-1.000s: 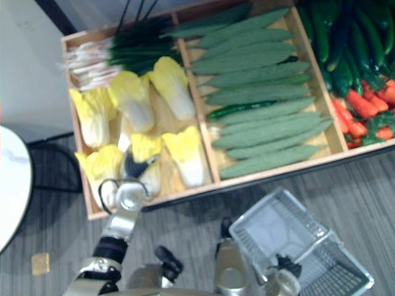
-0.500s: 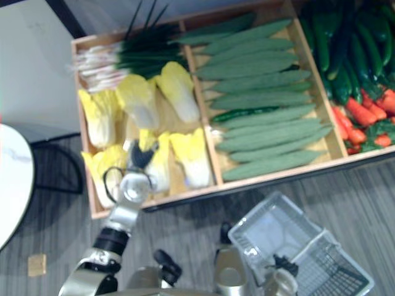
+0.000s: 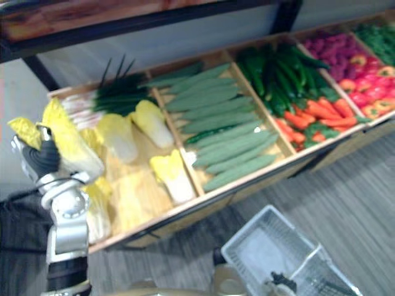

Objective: Pick vegetable in the basket

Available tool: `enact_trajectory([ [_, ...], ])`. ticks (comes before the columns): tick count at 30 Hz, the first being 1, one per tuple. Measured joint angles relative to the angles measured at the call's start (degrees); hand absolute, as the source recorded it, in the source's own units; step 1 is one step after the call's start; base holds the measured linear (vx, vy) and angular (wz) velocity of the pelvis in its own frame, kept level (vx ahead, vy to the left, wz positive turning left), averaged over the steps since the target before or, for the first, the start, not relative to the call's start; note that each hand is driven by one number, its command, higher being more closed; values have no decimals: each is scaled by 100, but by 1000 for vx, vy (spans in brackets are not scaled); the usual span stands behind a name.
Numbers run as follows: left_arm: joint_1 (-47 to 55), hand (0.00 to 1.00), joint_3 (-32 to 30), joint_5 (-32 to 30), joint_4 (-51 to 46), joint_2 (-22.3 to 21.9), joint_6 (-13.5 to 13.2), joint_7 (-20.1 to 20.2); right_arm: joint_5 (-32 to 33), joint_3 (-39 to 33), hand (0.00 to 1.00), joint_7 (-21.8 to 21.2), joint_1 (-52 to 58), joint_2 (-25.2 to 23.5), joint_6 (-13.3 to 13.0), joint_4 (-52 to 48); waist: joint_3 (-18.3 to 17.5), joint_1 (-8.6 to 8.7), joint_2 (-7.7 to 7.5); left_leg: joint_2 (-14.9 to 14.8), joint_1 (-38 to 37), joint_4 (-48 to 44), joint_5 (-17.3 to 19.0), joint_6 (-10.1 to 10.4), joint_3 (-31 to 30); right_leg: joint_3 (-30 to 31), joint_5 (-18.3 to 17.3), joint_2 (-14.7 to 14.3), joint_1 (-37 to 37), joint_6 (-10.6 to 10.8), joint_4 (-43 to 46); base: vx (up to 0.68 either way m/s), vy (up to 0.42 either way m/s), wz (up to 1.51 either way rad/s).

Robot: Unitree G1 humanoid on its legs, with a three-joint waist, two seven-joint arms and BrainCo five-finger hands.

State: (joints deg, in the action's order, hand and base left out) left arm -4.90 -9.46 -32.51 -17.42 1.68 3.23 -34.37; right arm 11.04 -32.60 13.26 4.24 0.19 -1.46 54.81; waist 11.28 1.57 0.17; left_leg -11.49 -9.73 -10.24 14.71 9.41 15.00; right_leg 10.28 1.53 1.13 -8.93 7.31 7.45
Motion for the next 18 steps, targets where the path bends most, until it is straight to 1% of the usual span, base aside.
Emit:
enact_trajectory([
  [1, 28, 100, 379, 53, -17, 14, -154, 82, 1, 196, 100, 4, -24, -79, 10, -124, -5, -7, -138, 75, -80, 139, 42, -14, 407, 131, 174, 4, -192, 10, 33, -225, 143, -118],
  [2, 39, 100, 591, 132, -10, 24, -223, 161, 5, 304, 100, 6, -28, -114, 10, -235, -4, -8, -183, 97, -93, 133, 79, -63, 573, 83, 320, 13, -278, -33, 14, -253, 100, -142],
  [3, 124, 100, 989, 331, 4, 51, -388, 361, 4, 506, 100, 28, -66, -127, 13, -412, -17, -22, -269, 128, -130, 94, 119, -121, 964, -274, 686, 21, -382, -270, -174, -261, 62, -149],
  [4, 242, 100, 1359, 535, 30, 25, -558, 528, -13, 744, 100, 32, -101, -108, 36, -612, -29, -8, -293, 190, -141, 105, 149, -223, 1346, -1141, 463, 172, -350, -822, -353, -265, 43, -168],
  [5, 307, 100, 1569, 658, 94, -68, -669, 668, -100, 893, 100, 44, -174, -41, 20, -785, 13, 10, -204, 184, -168, 142, 202, -317, 1671, -1993, 111, 422, -640, -1101, 202, -231, 37, -130],
  [6, 371, 100, 1713, 744, 148, -97, -731, 792, -142, 964, 100, 60, -209, -30, 12, -921, 24, 16, -187, 210, -197, 163, 205, -322, 1867, -2433, -87, 653, -810, -1098, 641, -235, 40, -133],
  [7, 645, 100, 1969, 777, 289, -131, -824, 1111, -197, 1089, 100, 106, -168, -14, 12, -1247, 7, 94, -172, 259, -389, 168, 213, -322, 2251, -3202, -481, 1082, -878, -1166, 1685, -177, 39, -114],
  [8, 804, 100, 2041, 777, 314, -127, -837, 1231, -225, 1163, 100, 112, -120, 1, 19, -1355, -48, 132, -198, 288, -438, 157, 223, -327, 2424, -3397, -532, 1198, -836, -1244, 1902, -96, 7, -136],
  [9, 960, 100, 2081, 778, 376, -128, -877, 1391, -319, 1368, 100, 113, -63, 25, 19, -1525, -144, 101, -305, 349, -483, 79, 244, -321, 2651, -3659, -679, 1199, -746, -1054, 1785, -28, -17, -182],
  [10, 998, 100, 2024, 854, 723, -90, -938, 1599, -587, 1745, 100, 86, -106, 78, 29, -1742, -139, 73, -243, 353, -391, -30, 217, -570, 2746, -3271, -84, 619, -773, -1068, 1036, -88, -86, -234],
  [11, 974, 100, 2006, 937, 955, 14, -944, 1728, -724, 1940, 100, 46, -178, 59, 30, -1924, -220, -19, -195, 309, -300, 11, 107, -777, 2872, -3071, 381, 237, -629, -1087, 85, -119, -114, -230],
  [12, 961, 100, 2003, 976, 1110, 36, -961, 1817, -836, 2016, 100, 31, -233, 66, 33, -2031, -214, -46, -104, 165, -283, 92, 74, -820, 3166, -3564, -13, 205, -534, -1250, -227, -90, -128, -187],
  [13, 883, 100, 2026, 993, 1335, 10, -973, 1940, -895, 2145, 100, 35, -326, 115, 40, -2179, -216, -1, 10, 122, -271, 224, 95, -803, 3518, -4571, -518, 489, -734, -1459, 477, 10, -83, -177],
  [14, 880, 100, 2060, 999, 1659, 15, -977, 2138, -942, 2312, 100, -4, -311, 63, 41, -2361, -208, 101, -168, 294, -394, 299, 92, -590, 3825, -5380, -1091, 1119, -707, -1208, 1484, 52, -74, -176],
  [15, 885, 100, 2057, 1008, 1822, -1, -972, 2183, -985, 2407, 100, -20, -340, 58, 59, -2382, -169, 90, -192, 300, -466, 265, 82, -521, 3960, -5395, -1056, 1029, -730, -1277, 1465, 93, -159, -167],
  [16, 908, 100, 2113, 1123, 2163, -22, -948, 2316, -1064, 2525, 100, -107, -227, 34, 82, -2606, -184, 138, -127, 174, -548, 152, 28, -452, 4145, -5162, -906, 667, -655, -1390, 1128, 105, -211, -171],
  [17, 964, 100, 2167, 1156, 2309, -30, -929, 2390, -1109, 2717, 100, -157, -59, 30, 86, -2841, -178, 119, -100, -21, -662, -122, -41, -451, 4283, -4740, -742, 196, -482, -1400, 671, 155, -245, -165],
  [18, 982, 100, 2173, 1159, 2356, -25, -931, 2415, -1110, 2847, 100, -199, 27, 32, 86, -2962, -179, 112, -107, -219, -674, -542, -39, -451, 4283, -4552, -718, 2, -377, -1358, 450, 201, -207, -195],
])
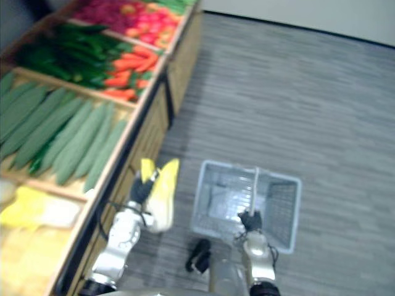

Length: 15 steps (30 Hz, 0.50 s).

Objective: Pick vegetable in the basket

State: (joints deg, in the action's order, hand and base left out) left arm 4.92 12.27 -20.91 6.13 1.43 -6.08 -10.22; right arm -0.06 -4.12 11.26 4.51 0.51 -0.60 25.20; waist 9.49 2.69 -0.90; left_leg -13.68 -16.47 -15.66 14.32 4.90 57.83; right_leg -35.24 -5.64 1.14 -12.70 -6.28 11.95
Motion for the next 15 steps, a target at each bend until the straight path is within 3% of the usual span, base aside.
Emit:
enact_trajectory([
  [1, -8, 100, 40, 15, 193, -3, -2, 55, -2, 314, 100, -111, 226, 55, -1, -278, 11, -34, -24, -677, 156, -1580, -58, -294, -179, 497, 74, -396, 309, 81, -454, 166, -148, -141],
  [2, -2, 100, 54, 24, 226, -2, -3, 59, -2, 375, 100, -135, 257, 68, -1, -332, 12, -43, -21, -786, 219, -1886, -67, -455, -275, 600, 84, -458, 360, 90, -533, 134, -101, -176],
  [3, -5, 100, 98, 62, 391, 28, -11, 62, 0, 595, 100, -207, 350, 141, -2, -498, 17, -100, -31, -950, 702, -2879, 106, -619, -1031, 965, 93, -646, 532, 138, -762, 113, -56, -156],
  [4, -14, 100, 131, 63, 531, 29, -17, 63, 1, 739, 100, -269, 319, 183, -4, -546, 47, -145, -76, -704, 1339, -3209, 258, -412, -1916, 1030, -139, -627, 666, 384, -874, 128, -48, -170],
  [5, -19, 100, 141, 64, 630, -69, -27, 59, 1, 750, 100, -307, 295, 211, -10, -553, 66, -176, 18, -687, 1652, -3174, 287, -374, -2295, 960, -340, -571, 684, 610, -683, 180, -25, -142],
  [6, 14, 100, 169, 89, 684, -200, -54, 19, 1, 763, 100, -339, 296, 330, -48, -747, 169, -148, 99, -764, 2123, -3318, 409, -113, -2580, 1103, -330, -259, 551, 84, 258, 189, -15, -92],
  [7, -59, 100, 300, 190, 920, -228, -55, -5, 11, 797, 100, -376, 314, 401, -22, -768, 275, -156, 166, -899, 2440, -3052, 469, -26, -2689, 1294, -615, -308, 798, 257, 218, 179, -7, -70],
  [8, -26, 100, 345, 208, 937, -235, -46, -5, 12, 805, 100, -391, 307, 438, -11, -779, 272, -160, 174, -850, 2598, -2833, 472, -32, -2673, 1356, -615, -304, 827, 254, 174, 154, -9, -32],
  [9, 31, 100, 384, 215, 934, -248, -41, -13, 18, 810, 100, -412, 313, 521, -13, -906, 302, -146, 85, -635, 2853, -2257, 446, -65, -2619, 1423, -611, -223, 934, 280, 62, 166, -6, -22],
  [12, 41, 100, 448, 211, 928, -292, -44, -69, 30, 926, 100, -425, 319, 681, -12, -1215, 290, -170, 36, -206, 3079, -779, -60, -141, -2386, 1548, -557, -152, 1124, 389, -293, 243, 25, -10],
  [13, 36, 100, 526, 207, 928, -295, -31, -79, 50, 958, 100, -428, 386, 726, -12, -1483, 235, -184, 128, -45, 3063, -144, -402, -171, -2394, 1597, -498, -216, 1283, 469, -517, 335, 62, -15],
  [14, 36, 100, 539, 207, 928, -294, -22, -79, 51, 1004, 100, -437, 421, 748, -12, -1586, 246, -212, 102, 28, 3001, 6, -521, -224, -2403, 1621, -489, -227, 1348, 477, -550, 390, 82, -26],
  [15, 34, 100, 581, 200, 933, -294, 34, -79, 72, 1088, 100, -470, 534, 749, -16, -1778, 220, -295, 5, 156, 2863, 167, -699, -381, -2420, 1689, -580, -143, 1433, 618, -489, 412, 109, -23],
])
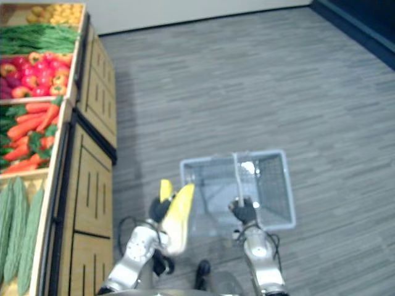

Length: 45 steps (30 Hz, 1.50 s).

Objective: Pick vegetable in the basket

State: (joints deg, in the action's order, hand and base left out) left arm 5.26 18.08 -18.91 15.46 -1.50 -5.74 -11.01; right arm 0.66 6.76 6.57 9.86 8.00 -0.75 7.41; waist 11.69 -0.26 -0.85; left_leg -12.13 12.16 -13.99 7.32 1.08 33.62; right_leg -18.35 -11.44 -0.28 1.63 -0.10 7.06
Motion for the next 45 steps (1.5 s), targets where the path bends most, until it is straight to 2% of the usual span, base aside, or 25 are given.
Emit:
enact_trajectory([
  [2, -100, 100, 181, -17, 66, 4, 60, -6, 90, 67, 100, -77, 148, -15, -61, -213, -6, -5, -159, 319, -329, 349, -81, -99, 28, -6, -303, 322, -270, 357, 998, 425, 137, -17],
  [3, -171, 100, 285, -29, 126, 10, 97, -2, 184, 98, 100, -104, 134, -41, -79, -224, -6, -2, -153, 432, -567, 676, -295, -116, 9, -51, -316, 530, -642, 334, 2020, 344, 144, -20],
  [4, -214, 100, 479, -32, 124, 137, 104, -4, 214, 178, 100, -177, 139, -138, -78, -216, -23, 22, -321, 610, -950, 970, -611, -239, 12, -95, -238, 956, -1064, 303, 3353, 355, 130, 7],
  [5, -301, 100, 629, -41, 145, 285, 149, -4, 272, 287, 100, -204, 179, -286, -73, -195, -18, 152, -497, 766, -1239, 1059, -541, -256, -128, -196, 101, 1363, -1370, 162, 4350, 369, 98, 40],
  [8, -781, 100, 725, -39, 286, 353, 138, -145, 534, 608, 100, -248, 222, -481, -107, -198, 9, 195, -408, 539, -1353, 1056, -396, -192, -640, -349, -262, 1318, -1716, 30, 3948, 395, -14, 81],
  [9, -923, 0, 759, -37, 384, 354, 137, -203, 653, 695, 100, -269, 211, -491, -131, -199, 28, 186, -373, 514, -1351, 1094, -396, -191, -749, -323, -257, 1271, -1789, 37, 3606, 387, -113, 61],
  [11, -1290, 0, 857, -35, 701, 358, 140, -260, 738, 861, 100, -357, 113, -557, -149, -201, 26, 206, -360, 457, -1365, 1198, -376, -105, -1015, -74, -105, 1118, -1930, 196, 2305, 314, -171, 69],
  [13, -1571, 0, 901, -37, 1046, 357, 141, -365, 948, 949, 100, -343, 31, -517, -156, -197, 18, 219, -370, 371, -1537, 1311, -223, 198, -1257, 614, 779, 934, -1947, 250, 317, 361, -277, 65],
  [15, -1602, 0, 934, -66, 1301, 358, 148, -419, 960, 1117, 100, -392, 85, -425, -156, -199, 7, 240, -402, 358, -1882, 1382, -32, 614, -1344, 940, 1447, 1014, -1873, 381, -112, 423, -357, 37],
  [16, -1603, 0, 1054, -219, 1473, 325, 162, -460, 1085, 1253, 100, -448, 147, -292, -156, -204, -8, 324, -197, 175, -2112, 1405, 53, 795, -1378, 860, 1652, 862, -1810, 318, 263, 475, -368, 23],
  [18, -1649, 0, 1184, -382, 1493, 229, 189, -469, 1130, 1406, 100, -512, 200, -145, -156, -214, -126, 341, 150, -254, -2255, 1260, 49, 877, -1340, 749, 1161, 497, -1799, 196, 625, 504, -286, -1],
  [20, -1804, 0, 1170, -485, 1539, 132, 185, -486, 1228, 1406, 100, -615, 285, -156, -156, -245, -104, 378, 116, -625, -1815, 33, 77, 866, -1421, 560, 918, 394, -1525, 133, 636, 428, -278, 24],
  [22, -1842, 0, 1063, -488, 1654, -48, 179, -508, 1333, 1404, 100, -693, 422, -80, -155, -276, -91, 387, 111, -1130, -953, -2474, 98, 610, -1447, 326, 839, 316, -809, 4, 325, 470, -202, 32],
  [23, -1850, 0, 1044, -487, 1653, -64, 173, -519, 1333, 1385, 100, -691, 448, -69, -156, -285, -89, 388, 112, -1155, -804, -2884, 154, 608, -1402, 310, 819, 311, -628, -17, 250, 394, -75, 15],
  [25, -1920, 0, 800, -490, 1603, -100, 128, -662, 1329, 1350, 100, -673, 500, 43, -159, -478, -83, 336, 120, -1085, -420, -3218, 405, 579, -978, 298, 817, 341, -211, -21, -62, 314, 5, 2],
  [28, -1950, 0, 413, -499, 1340, -69, 130, -812, 1328, 882, 100, -638, 496, 8, -269, -651, -75, 308, 114, -751, -3, -2222, 489, 446, -265, 138, 742, 596, -85, 100, -198, 264, 104, 16],
  [29, -1923, 0, 307, -501, 1246, -67, 127, -865, 1322, 552, 100, -577, 505, -7, -310, -654, -65, 332, 128, -618, 56, -1605, 380, 317, 273, -48, 677, 775, 22, 228, -206, 309, 226, 65],
  [31, -1693, 0, 253, -655, 763, -83, 123, -890, 1290, -7, 100, -399, 576, 59, -308, -626, -83, 352, 291, -578, -90, -521, -383, -124, 1257, -342, 481, 873, 293, 620, -182, 331, 272, 83],
  [32, -1536, 0, 151, -711, 542, -24, 93, -896, 1252, -247, 100, -309, 584, -1, -301, -409, -122, 357, 255, -348, -175, -454, -187, -535, 1280, -475, 382, 1036, 467, 753, -158, 323, 290, 73],
  [35, -1217, 0, -244, -711, 342, 27, 131, -903, 1042, -575, 100, -182, 686, -58, -285, -300, -134, 330, 106, 272, -329, -104, 98, -494, 1073, -820, 269, 1540, 475, 897, 424, 294, 295, 70],
  [37, -739, 0, -383, -707, 236, 225, 157, -882, 809, -986, 100, -48, 619, -259, -192, 279, -124, 358, 95, 771, -845, 313, 171, -568, 703, -797, 367, 2313, 6, 730, 2553, 366, 337, 83],
  [38, -613, 0, -386, -705, 154, 287, 179, -879, 795, -1082, 100, -6, 592, -285, -172, 462, -128, 369, 82, 835, -941, 323, 200, -587, 599, -718, 273, 2432, -124, 636, 3022, 372, 207, 101],
  [39, -356, 0, -400, -692, -31, 398, 213, -868, 702, -1295, 100, 79, 472, -309, -66, 862, -132, 432, 105, 879, -1090, 402, 233, -600, 387, -527, 162, 2433, -369, 495, 3537, 380, 131, 107],
  [41, -64, 0, -462, -631, -203, 531, 204, -800, 672, -1669, 100, 265, 251, -418, 19, 1390, -134, 447, 126, 890, -1205, 491, 217, -595, 81, -368, 12, 2201, -682, 544, 3409, 368, 68, 104],
  [45, 118, 0, -481, -442, -25, 569, 201, -476, 707, -2387, 100, 571, 48, -476, 73, 2082, -129, 480, 186, 894, -1256, 636, 146, -477, -929, 240, 15, 1557, -1123, 584, 1632, 319, -132, 121],
])
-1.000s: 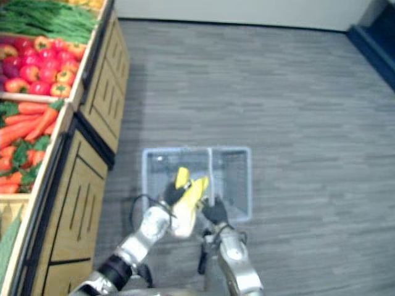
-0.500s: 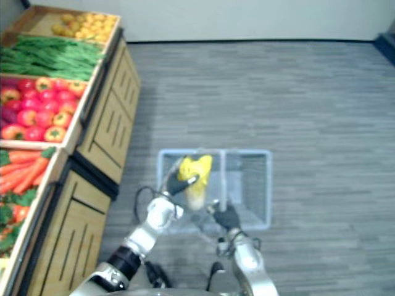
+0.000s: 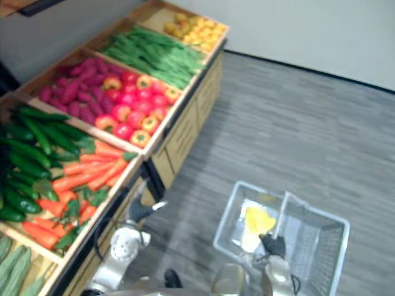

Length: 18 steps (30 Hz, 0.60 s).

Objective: Pick vegetable in the basket

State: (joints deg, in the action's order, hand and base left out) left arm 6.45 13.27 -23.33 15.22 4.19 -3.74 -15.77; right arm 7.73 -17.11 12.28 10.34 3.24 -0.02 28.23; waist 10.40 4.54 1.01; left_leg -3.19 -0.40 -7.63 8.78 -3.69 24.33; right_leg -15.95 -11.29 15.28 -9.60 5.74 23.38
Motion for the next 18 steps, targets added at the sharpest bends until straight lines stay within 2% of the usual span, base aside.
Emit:
enact_trajectory([
  [2, -85, 0, 16, 0, 163, -1, -23, 47, 9, -287, 100, 93, -5, -1, -33, 296, -3, -3, 2, -8, -26, 100, -84, 163, -569, 583, 93, -170, -77, 78, -685, 244, -295, 156],
  [4, -156, 0, -52, 2, 346, 14, -74, 30, 104, -597, 100, 212, -53, -6, -110, 775, -3, -24, -6, -104, -67, 157, -159, 501, -1373, 1435, 373, -232, -91, 119, -1197, 203, -417, 174],
  [6, -117, 0, -149, 18, 365, 64, -91, 8, 174, -747, 100, 279, -119, -35, -152, 1088, -29, -56, -69, -210, -119, 150, -155, 777, -1780, 1865, 614, -214, -20, 94, -1351, 129, -418, 132],
  [7, 17, 0, -422, 73, 289, 110, -126, -14, 185, -772, 100, 353, -153, -76, -158, 1337, -91, -183, -229, -389, -189, 176, -9, 1088, -1840, 1920, 848, -205, -19, 470, -1074, 83, -427, 96],
  [8, 107, 0, -564, 78, 285, 22, -115, -19, 186, -784, 100, 362, -186, -12, -153, 1413, -78, -226, -123, -621, -256, 259, -66, 1201, -1790, 1754, 663, -396, -20, 390, -873, 117, -537, 87],
  [10, 465, 0, -776, 307, -140, -188, -132, -81, 114, -763, 100, 373, -191, 152, -152, 1525, -288, -334, 215, -1295, -287, 433, -299, 1321, -1367, 1288, 463, -782, -11, 119, -794, 188, -450, 76],
  [11, 546, 0, -937, 482, -361, -364, -265, -129, -93, -733, 100, 369, -269, 276, -149, 1743, -296, -359, 247, -1470, -254, 573, -582, 1283, -1029, 898, 405, -867, 111, 17, -840, 216, -471, 107],
  [12, 535, 0, -981, 528, -383, -433, -294, -164, -165, -736, 100, 372, -284, 311, -146, 1830, -303, -350, 234, -1477, -199, 540, -647, 1205, -880, 729, 397, -867, 199, -8, -923, 176, -425, 147],
  [13, 512, 0, -1043, 641, -431, -543, -321, -196, -301, -739, 100, 375, -302, 385, -143, 1974, -313, -316, 219, -1525, -40, 271, -671, 1011, -393, 359, 414, -864, 390, -49, -1152, 104, -267, 150],
  [14, 479, 0, -1130, 699, -491, -620, -322, -199, -337, -742, 100, 378, -338, 425, -142, 2048, -311, -333, 211, -1557, 105, -277, -561, 806, 442, 13, 433, -860, 513, -126, -1330, 86, -219, 146],
  [16, 444, 0, -1249, 702, -511, -626, -316, -219, -332, -843, 100, 376, -455, 483, -137, 2357, -312, -319, 181, -1447, 128, -726, -350, 780, 1435, -386, 458, -811, 625, -258, -1419, 59, -94, 117],
  [18, 360, 0, -1321, 701, -510, -631, -312, -216, -310, -1123, 100, 379, -534, 479, -136, 2635, -312, -311, 166, -1339, 58, -564, -328, 704, 2144, -880, 504, -724, 799, -314, -1413, 83, -29, 142],
])
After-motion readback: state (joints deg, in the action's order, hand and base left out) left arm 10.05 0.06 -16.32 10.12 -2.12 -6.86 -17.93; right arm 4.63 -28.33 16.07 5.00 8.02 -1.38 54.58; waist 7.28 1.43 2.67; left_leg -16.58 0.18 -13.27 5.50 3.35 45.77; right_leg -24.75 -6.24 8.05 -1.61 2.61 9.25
